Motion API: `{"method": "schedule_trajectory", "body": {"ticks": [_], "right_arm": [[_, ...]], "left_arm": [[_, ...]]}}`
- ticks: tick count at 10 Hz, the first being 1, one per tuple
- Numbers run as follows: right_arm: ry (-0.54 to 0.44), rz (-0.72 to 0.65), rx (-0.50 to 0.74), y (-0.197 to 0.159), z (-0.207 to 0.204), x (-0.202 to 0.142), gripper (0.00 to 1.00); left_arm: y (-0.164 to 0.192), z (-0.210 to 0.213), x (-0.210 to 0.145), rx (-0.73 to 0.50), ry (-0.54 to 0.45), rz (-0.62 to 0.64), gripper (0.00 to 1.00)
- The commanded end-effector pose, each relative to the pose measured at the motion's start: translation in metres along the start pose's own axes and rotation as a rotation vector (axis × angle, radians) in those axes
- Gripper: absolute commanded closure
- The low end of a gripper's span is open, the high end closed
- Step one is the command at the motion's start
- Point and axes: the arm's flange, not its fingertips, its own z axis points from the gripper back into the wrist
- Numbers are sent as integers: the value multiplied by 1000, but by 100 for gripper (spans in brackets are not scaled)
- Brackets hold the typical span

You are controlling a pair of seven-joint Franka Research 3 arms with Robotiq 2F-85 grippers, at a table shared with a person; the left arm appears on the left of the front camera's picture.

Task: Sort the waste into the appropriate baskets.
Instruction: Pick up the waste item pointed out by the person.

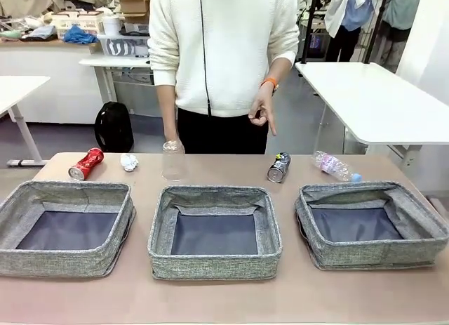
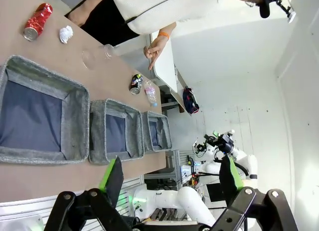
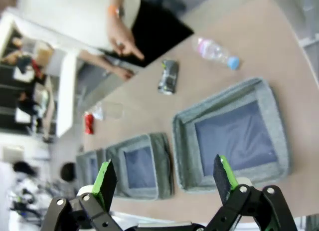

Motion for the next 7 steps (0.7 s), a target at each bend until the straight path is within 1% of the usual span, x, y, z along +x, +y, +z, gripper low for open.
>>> {"method": "schedule_trajectory", "body": {"ticks": [1, 2, 3, 4, 5, 6, 7], "right_arm": [[171, 140, -38, 36, -53, 6, 0], [249, 212, -36, 56, -87, 12, 0], [339, 298, -55, 84, -125, 13, 0], [389, 380, -145, 103, -158, 7, 0], [480, 452, -182, 115, -188, -5, 0], [518, 504, -243, 123, -207, -20, 0], [547, 556, -368, 119, -200, -22, 0]], "left_arm": [[-3, 0, 2, -15, -2, -22, 0], [-3, 0, 2, -15, -2, -22, 0], [-3, 0, 2, -15, -2, -22, 0], [-3, 0, 2, -15, -2, -22, 0], [-3, 0, 2, -15, -2, -22, 0], [-3, 0, 2, -15, -2, -22, 0], [-3, 0, 2, -15, -2, -22, 0]]}}
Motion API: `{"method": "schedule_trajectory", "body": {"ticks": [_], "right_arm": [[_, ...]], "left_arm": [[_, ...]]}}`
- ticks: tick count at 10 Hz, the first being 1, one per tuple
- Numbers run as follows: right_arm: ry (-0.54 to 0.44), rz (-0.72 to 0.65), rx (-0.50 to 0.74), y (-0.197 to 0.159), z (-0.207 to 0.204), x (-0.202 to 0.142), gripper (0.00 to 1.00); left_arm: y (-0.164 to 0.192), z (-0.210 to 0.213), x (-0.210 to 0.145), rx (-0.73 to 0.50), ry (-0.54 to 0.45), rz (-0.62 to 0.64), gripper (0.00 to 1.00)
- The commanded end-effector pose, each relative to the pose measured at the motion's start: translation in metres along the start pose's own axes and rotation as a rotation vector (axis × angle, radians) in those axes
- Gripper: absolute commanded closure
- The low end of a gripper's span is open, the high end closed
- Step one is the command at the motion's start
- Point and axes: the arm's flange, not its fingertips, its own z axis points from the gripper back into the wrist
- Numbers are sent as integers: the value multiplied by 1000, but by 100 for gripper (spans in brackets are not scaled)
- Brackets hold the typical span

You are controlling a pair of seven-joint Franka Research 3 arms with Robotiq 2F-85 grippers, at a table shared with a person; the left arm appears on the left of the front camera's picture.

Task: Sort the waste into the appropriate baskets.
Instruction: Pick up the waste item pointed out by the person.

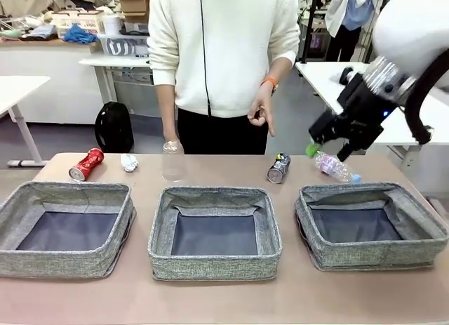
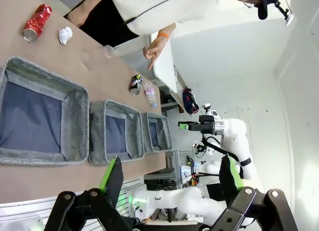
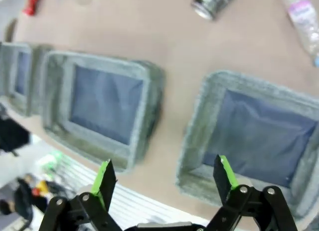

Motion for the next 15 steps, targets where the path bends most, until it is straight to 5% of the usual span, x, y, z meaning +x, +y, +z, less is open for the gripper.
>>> {"method": "schedule_trajectory", "body": {"ticks": [1, 4, 5, 8, 13, 15], "right_arm": [[-56, -44, 86, -2, 12, -6, 0], [-28, -49, 12, -11, 3, 7, 0], [-81, -161, 69, -21, -16, 35, 0], [-93, -188, 59, -33, -92, 108, 0], [-182, -285, -74, -55, -187, 150, 0], [-261, -489, -41, -61, -205, 161, 0]], "left_arm": [[-3, 0, 1, -14, 1, -20, 0], [-3, 0, 1, -14, 1, -20, 0], [-3, 0, 1, -14, 1, -20, 0], [-3, 0, 1, -14, 1, -20, 0], [-3, 0, 1, -14, 1, -20, 0], [-3, 0, 1, -14, 1, -20, 0]]}}
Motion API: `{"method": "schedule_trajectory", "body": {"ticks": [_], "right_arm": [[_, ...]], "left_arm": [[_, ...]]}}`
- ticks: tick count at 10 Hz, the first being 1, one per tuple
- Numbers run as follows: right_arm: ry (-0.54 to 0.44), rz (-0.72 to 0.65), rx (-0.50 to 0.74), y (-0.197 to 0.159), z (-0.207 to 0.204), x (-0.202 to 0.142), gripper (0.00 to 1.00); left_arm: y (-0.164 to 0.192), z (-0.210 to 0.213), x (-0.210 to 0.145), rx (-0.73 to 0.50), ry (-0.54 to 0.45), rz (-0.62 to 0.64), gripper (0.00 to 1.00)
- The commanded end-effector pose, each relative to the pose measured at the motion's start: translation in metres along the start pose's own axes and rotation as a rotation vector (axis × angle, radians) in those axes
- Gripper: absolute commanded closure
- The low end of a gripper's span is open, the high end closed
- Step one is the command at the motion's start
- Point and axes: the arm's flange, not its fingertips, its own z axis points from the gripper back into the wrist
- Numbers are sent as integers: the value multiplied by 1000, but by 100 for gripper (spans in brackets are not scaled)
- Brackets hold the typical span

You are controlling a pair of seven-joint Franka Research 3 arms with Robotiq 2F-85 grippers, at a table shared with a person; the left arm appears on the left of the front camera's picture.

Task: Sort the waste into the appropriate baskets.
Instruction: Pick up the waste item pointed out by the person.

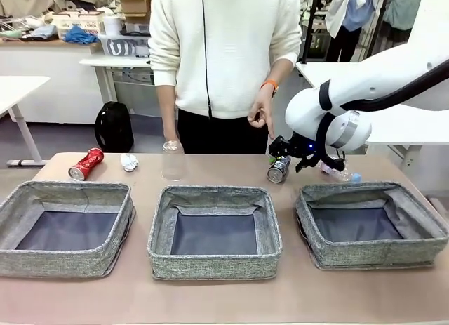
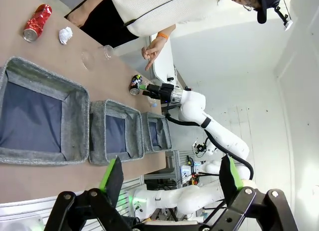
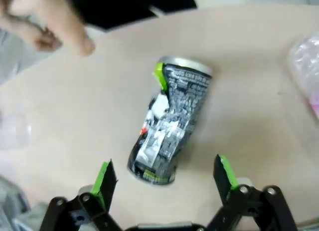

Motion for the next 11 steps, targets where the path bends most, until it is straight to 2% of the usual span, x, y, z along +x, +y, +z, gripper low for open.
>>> {"method": "schedule_trajectory", "body": {"ticks": [1, 4, 6, 7, 8, 11], "right_arm": [[-62, -187, 8, 15, -12, 8, 0], [-96, -174, -51, 15, -12, 12, 0], [-57, -165, -55, 12, -12, 11, 0], [39, -154, -9, 16, -5, 8, 0], [-64, -155, -25, 4, -15, 9, 0], [-32, -146, -57, 6, -19, 6, 0]], "left_arm": [[-2, -1, 1, -14, -1, -20, 0], [-2, -1, 1, -14, -1, -20, 0], [-2, -1, 1, -14, -1, -20, 0], [-2, -1, 1, -14, -1, -20, 0], [-2, -1, 1, -14, -1, -20, 0], [-2, -1, 1, -14, -1, -20, 0]]}}
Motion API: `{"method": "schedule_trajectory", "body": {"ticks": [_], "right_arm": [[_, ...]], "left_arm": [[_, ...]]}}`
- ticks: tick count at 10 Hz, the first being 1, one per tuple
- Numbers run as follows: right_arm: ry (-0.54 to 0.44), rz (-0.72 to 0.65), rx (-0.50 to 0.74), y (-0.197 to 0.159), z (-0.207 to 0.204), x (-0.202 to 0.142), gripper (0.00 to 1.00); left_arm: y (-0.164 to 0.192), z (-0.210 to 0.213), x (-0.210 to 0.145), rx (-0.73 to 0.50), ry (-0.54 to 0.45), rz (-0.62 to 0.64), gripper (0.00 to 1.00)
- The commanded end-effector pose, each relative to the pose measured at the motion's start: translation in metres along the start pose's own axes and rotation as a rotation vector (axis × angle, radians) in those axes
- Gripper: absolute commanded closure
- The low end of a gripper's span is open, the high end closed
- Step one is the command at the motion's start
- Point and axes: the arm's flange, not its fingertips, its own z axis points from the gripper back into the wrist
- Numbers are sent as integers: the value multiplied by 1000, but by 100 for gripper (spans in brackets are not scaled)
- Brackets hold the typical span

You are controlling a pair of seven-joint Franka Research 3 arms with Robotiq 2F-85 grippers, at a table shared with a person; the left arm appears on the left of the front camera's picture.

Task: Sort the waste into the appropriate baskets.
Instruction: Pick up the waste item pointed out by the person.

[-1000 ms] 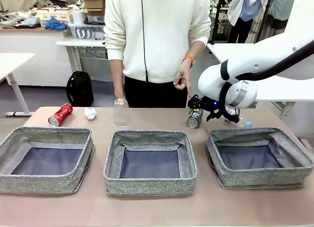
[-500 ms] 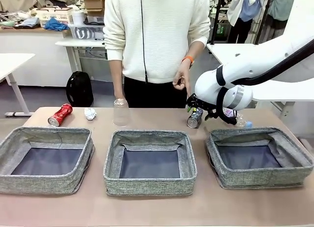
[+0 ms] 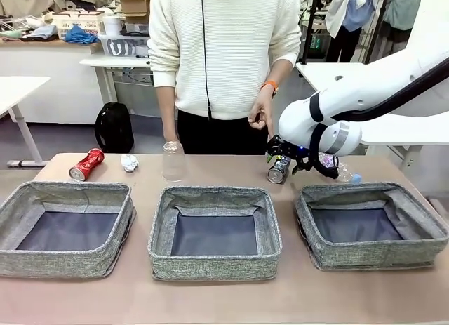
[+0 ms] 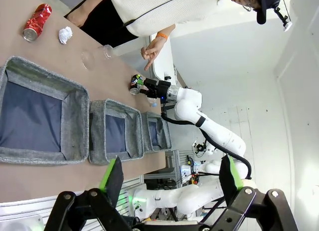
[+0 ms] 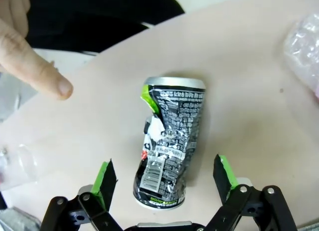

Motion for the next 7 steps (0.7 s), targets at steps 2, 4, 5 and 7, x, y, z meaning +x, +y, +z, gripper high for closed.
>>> {"method": "schedule_trajectory", "body": {"ticks": [2, 4, 5, 7], "right_arm": [[-20, -12, -38, 3, -16, 3, 0], [-32, -23, -40, 4, -19, 4, 0], [-41, -26, -43, 3, -19, 3, 0], [-36, -32, -34, 2, -19, 2, 41]], "left_arm": [[-2, -1, 2, -13, -2, -20, 0], [-2, -1, 2, -13, -2, -20, 0], [-2, -1, 2, -13, -2, -20, 0], [-2, -1, 2, -13, -2, -20, 0]]}}
